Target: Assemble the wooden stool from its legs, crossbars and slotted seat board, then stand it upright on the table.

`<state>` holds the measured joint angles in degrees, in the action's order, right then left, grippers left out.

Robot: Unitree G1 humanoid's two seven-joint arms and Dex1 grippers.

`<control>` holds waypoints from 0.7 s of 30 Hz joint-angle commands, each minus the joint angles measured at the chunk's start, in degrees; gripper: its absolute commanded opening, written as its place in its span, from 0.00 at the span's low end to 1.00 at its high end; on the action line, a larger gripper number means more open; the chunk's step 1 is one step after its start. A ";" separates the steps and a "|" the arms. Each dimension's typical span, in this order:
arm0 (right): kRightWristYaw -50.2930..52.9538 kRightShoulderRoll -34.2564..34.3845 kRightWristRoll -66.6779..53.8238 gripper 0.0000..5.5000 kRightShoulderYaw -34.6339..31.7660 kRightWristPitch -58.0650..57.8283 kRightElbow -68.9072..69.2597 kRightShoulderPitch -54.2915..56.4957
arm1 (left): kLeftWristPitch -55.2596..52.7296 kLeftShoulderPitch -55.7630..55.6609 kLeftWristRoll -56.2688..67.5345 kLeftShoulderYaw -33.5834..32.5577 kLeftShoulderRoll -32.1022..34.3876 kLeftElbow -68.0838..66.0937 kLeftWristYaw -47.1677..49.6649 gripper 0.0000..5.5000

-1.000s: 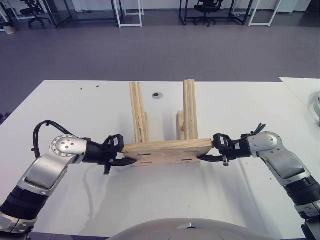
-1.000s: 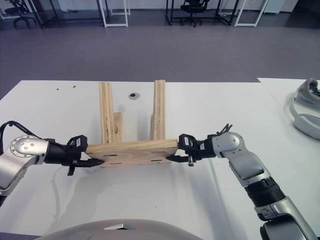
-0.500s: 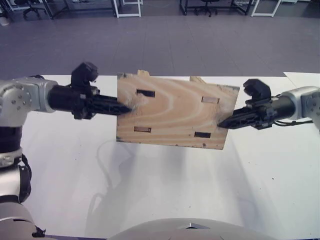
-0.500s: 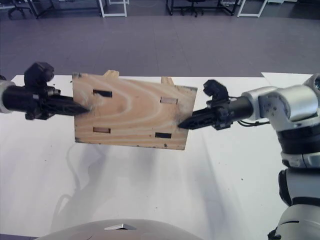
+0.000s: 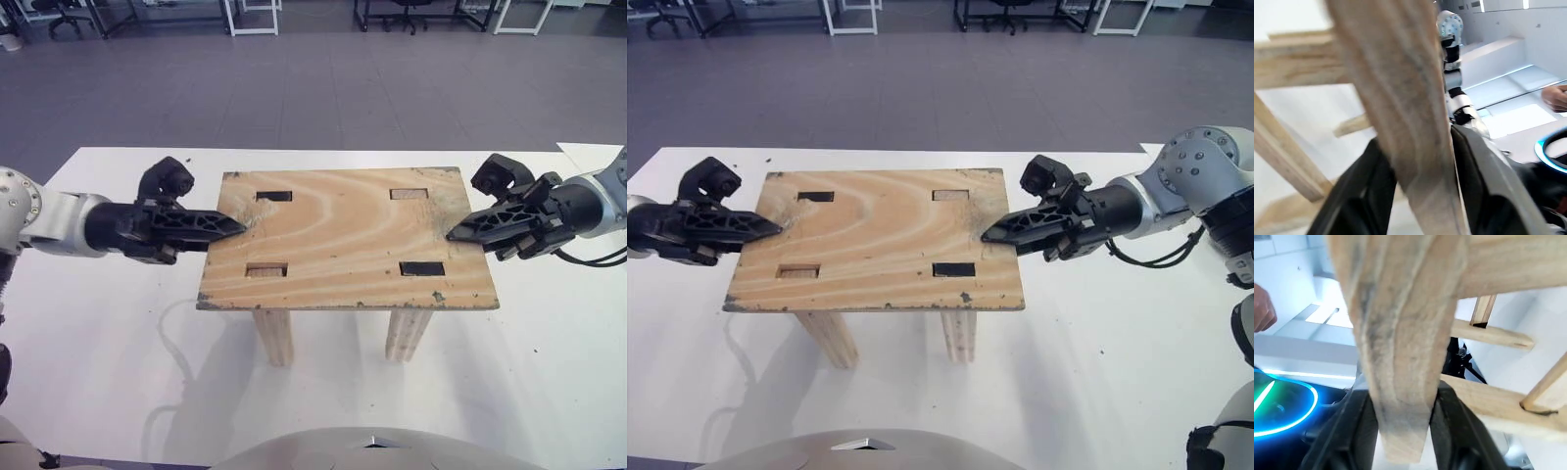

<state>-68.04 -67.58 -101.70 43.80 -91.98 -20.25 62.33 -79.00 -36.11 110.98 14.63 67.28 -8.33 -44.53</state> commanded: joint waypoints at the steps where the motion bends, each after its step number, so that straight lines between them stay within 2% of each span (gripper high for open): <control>1: 11.33 0.78 -10.04 0.41 -6.15 2.52 -2.62 -5.22 | 5.61 5.80 2.01 -6.18 -4.50 2.10 12.05 0.45; 5: 18.69 -0.62 -11.26 0.57 -14.52 4.39 -3.57 -13.11 | 6.34 7.36 2.01 -12.03 -6.59 2.92 17.38 0.59; 8: 24.66 -3.30 -11.07 0.68 -24.45 10.57 0.60 -26.37 | 4.84 7.55 0.41 -15.04 -5.13 -0.69 17.94 0.69; 10: 27.73 -4.81 -9.85 0.79 -32.64 15.70 3.40 -37.51 | 4.47 11.25 -6.86 -18.27 -2.82 -1.24 13.95 0.80; 12: 32.54 -0.80 -6.57 0.79 -46.03 26.67 4.43 -50.14 | 13.97 15.53 -19.17 -23.04 -2.91 -3.34 10.02 0.86; 14: 40.17 9.85 5.08 0.79 -55.01 45.41 9.30 -56.45 | 32.48 19.32 -34.29 -27.58 -7.67 -5.07 11.16 0.89; 16: 47.01 21.39 21.44 0.79 -54.69 63.41 11.60 -56.69 | 48.06 23.60 -48.52 -27.10 -13.68 -4.04 14.57 0.89; 18: 52.53 31.10 37.85 0.79 -50.05 78.14 5.49 -53.18 | 59.26 25.43 -59.27 -24.83 -21.14 -5.27 20.99 0.89; 21: 56.88 39.14 57.44 0.79 -44.42 91.79 -8.09 -45.98 | 71.50 21.96 -74.43 -20.64 -27.55 -13.45 26.45 0.89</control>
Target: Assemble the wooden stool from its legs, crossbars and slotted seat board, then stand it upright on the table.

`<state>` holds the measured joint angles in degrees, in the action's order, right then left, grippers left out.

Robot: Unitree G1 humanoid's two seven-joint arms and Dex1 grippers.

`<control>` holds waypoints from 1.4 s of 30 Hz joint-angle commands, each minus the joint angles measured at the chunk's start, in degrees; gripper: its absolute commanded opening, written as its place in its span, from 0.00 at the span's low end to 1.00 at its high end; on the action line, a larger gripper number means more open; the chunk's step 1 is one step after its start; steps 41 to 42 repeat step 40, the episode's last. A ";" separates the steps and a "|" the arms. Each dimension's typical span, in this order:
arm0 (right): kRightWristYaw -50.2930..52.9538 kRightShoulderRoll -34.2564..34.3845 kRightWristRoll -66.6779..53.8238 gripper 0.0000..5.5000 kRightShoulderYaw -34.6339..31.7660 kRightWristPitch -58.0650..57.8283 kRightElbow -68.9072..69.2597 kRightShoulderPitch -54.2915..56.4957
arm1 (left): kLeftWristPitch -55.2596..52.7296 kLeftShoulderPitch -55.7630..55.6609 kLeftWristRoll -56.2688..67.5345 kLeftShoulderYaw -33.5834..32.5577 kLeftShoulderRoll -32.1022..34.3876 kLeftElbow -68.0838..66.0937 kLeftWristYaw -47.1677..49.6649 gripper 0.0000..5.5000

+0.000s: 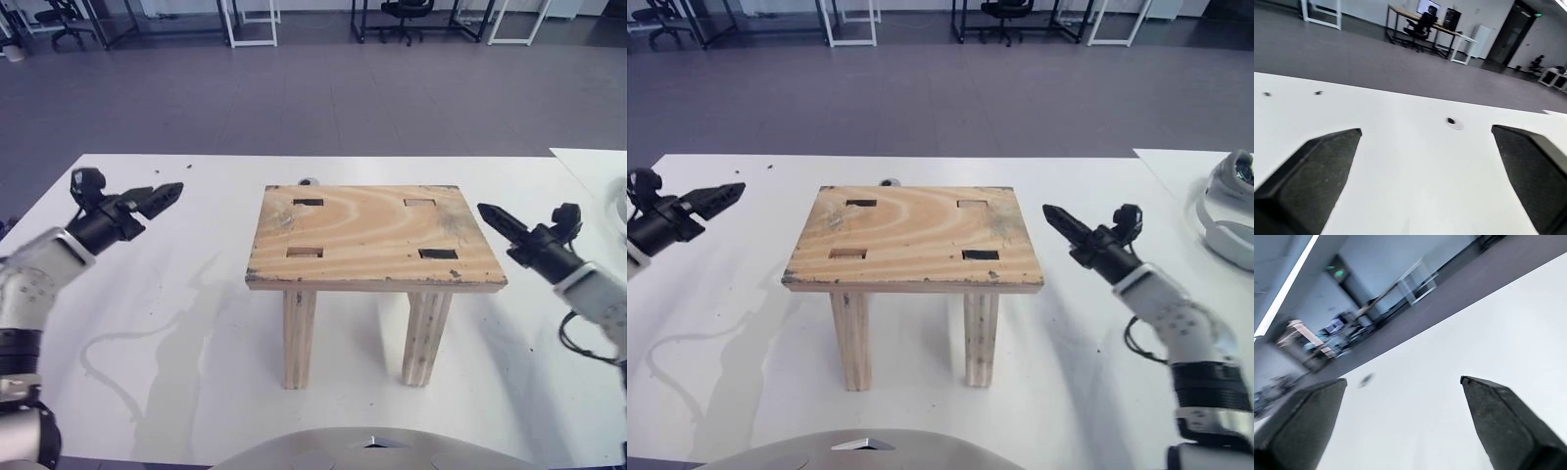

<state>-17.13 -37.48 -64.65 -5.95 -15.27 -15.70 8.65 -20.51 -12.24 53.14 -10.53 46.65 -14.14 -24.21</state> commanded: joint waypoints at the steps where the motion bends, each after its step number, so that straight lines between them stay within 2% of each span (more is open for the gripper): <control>1: 7.67 10.90 25.48 0.79 6.05 18.35 -16.21 9.58 | 15.61 -3.60 -20.36 5.41 -8.27 -10.48 6.71 0.89; 4: 11.93 14.84 37.39 0.79 7.14 25.94 -21.72 11.55 | 20.13 -8.29 -27.14 5.46 -11.42 -16.45 8.56 0.89; 8: 17.83 17.19 49.51 0.79 7.42 31.98 -21.16 10.01 | 23.18 -12.29 -32.77 5.00 -12.55 -22.37 7.59 0.89; 13: 20.12 17.84 58.72 0.79 7.50 34.89 -23.17 10.21 | 25.43 -13.25 -36.12 3.32 -13.41 -22.93 7.64 0.89; 23: 17.17 14.01 60.78 0.79 0.51 34.43 -29.71 14.20 | 29.73 -7.04 -42.67 3.71 -19.43 -16.88 9.55 0.89; 28: 15.81 12.90 61.93 0.79 -0.32 34.90 -32.39 15.86 | 28.75 -6.13 -44.20 3.60 -21.83 -13.37 10.84 0.89; 42: 13.65 12.93 63.75 0.79 -0.87 36.88 -34.98 16.70 | 28.89 -7.23 -45.96 2.53 -22.34 -13.58 10.84 0.89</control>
